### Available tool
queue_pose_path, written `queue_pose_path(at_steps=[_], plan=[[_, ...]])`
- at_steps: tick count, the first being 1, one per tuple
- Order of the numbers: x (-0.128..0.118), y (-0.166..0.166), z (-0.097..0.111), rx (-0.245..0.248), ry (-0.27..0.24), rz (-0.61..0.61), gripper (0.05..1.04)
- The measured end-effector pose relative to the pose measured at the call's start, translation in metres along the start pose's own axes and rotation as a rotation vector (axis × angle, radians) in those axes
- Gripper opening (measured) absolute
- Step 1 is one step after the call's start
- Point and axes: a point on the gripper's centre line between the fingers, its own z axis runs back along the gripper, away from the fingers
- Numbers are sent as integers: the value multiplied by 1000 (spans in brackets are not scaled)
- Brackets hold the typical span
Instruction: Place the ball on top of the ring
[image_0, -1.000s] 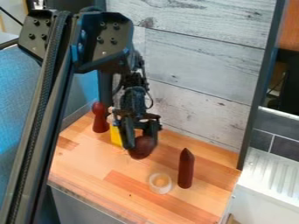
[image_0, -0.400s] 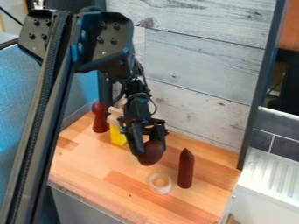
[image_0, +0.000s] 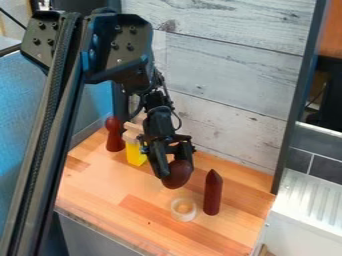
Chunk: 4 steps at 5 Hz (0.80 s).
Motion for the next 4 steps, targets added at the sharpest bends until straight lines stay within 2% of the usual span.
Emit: queue_pose_path(at_steps=[1, 3, 4], plan=[[8, -3, -8, 8, 9, 6, 709], [8, -10, -27, 36, -6, -17, 709], [9, -11, -32, 33, -1, -20, 709]])
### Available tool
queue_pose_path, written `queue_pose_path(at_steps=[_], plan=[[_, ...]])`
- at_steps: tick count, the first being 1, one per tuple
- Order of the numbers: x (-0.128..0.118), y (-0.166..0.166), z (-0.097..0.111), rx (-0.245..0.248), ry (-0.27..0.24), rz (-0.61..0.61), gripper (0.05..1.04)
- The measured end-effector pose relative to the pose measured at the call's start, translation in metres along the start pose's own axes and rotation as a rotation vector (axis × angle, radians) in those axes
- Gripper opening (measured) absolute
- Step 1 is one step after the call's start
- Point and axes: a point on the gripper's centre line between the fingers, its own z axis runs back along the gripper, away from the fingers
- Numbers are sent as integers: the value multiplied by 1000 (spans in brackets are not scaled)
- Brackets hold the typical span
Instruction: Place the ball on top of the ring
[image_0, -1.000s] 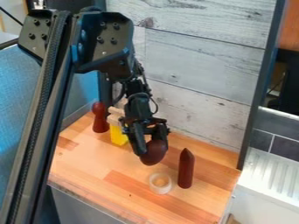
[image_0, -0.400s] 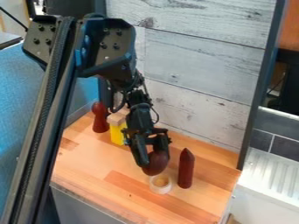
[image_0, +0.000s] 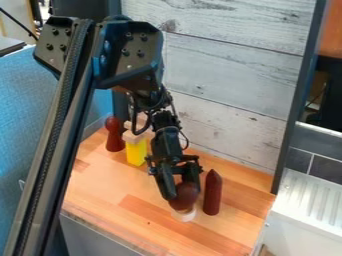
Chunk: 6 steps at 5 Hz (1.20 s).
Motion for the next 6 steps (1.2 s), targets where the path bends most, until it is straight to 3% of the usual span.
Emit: queue_pose_path(at_steps=[4, 5, 6], plan=[[10, -16, 3, -48, 5, -18, 709], [14, -17, 1, -50, 15, -5, 740], [17, -16, 4, -73, 20, 0, 848]])
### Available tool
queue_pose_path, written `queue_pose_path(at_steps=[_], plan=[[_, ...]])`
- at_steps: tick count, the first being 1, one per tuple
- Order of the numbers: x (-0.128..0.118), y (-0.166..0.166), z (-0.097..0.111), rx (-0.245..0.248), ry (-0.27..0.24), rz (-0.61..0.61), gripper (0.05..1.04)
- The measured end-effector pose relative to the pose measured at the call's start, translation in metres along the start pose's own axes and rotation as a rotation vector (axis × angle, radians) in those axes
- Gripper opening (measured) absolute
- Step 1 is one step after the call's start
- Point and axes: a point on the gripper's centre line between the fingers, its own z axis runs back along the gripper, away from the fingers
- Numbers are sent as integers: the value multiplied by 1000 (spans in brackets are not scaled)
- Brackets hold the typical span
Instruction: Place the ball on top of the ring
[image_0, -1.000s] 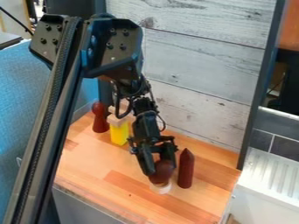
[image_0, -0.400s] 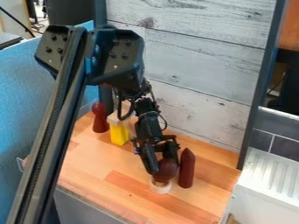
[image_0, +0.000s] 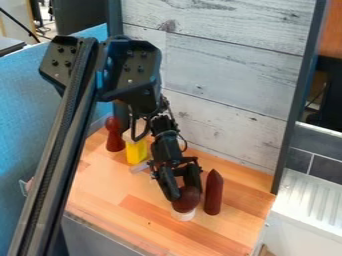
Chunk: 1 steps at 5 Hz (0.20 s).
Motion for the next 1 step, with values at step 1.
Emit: queue_pose_path(at_steps=[1], plan=[[-4, -1, 2, -21, 9, -26, 1009]])
